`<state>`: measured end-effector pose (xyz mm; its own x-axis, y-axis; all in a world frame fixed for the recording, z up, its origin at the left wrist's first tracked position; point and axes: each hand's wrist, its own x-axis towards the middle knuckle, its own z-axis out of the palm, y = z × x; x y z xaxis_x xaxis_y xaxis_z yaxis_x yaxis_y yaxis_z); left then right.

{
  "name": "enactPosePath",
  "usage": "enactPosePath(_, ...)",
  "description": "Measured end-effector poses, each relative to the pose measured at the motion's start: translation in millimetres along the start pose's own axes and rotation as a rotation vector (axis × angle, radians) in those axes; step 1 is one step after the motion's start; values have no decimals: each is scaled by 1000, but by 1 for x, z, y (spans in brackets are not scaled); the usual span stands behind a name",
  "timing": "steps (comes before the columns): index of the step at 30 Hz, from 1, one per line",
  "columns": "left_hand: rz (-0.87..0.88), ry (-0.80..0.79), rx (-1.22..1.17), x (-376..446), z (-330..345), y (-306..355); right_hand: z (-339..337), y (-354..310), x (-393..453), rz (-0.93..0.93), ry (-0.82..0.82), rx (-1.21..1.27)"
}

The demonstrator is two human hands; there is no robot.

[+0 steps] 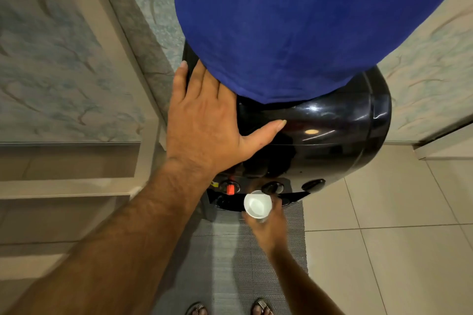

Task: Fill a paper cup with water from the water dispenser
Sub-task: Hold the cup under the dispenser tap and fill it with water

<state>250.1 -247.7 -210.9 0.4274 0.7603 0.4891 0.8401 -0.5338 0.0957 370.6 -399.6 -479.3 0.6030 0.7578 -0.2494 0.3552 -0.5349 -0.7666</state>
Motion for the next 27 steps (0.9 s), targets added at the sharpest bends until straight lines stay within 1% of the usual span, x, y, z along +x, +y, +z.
enactPosePath(6,-1,-17,8,1,1,0,2,6,14,-3,17,-23)
enactPosePath(11,-2,-13,12,1,1,1,-6,6,11,10,-47,-57)
enactPosePath(13,2,-5,13,1,1,1,-14,2,2,8,-11,17)
enactPosePath(16,4,-5,11,0,1,1,-32,-10,-20,-58,83,178)
enactPosePath(18,1,-14,12,1,0,1,-49,-23,-34,-34,116,284)
enactPosePath(20,-2,-19,14,1,-1,2,-65,-38,-44,-12,121,426)
enactPosePath(23,-4,-24,16,1,-2,2,-83,-65,-47,-35,106,566)
enactPosePath(27,-1,-22,17,1,-3,2,-87,-91,-46,-36,70,657)
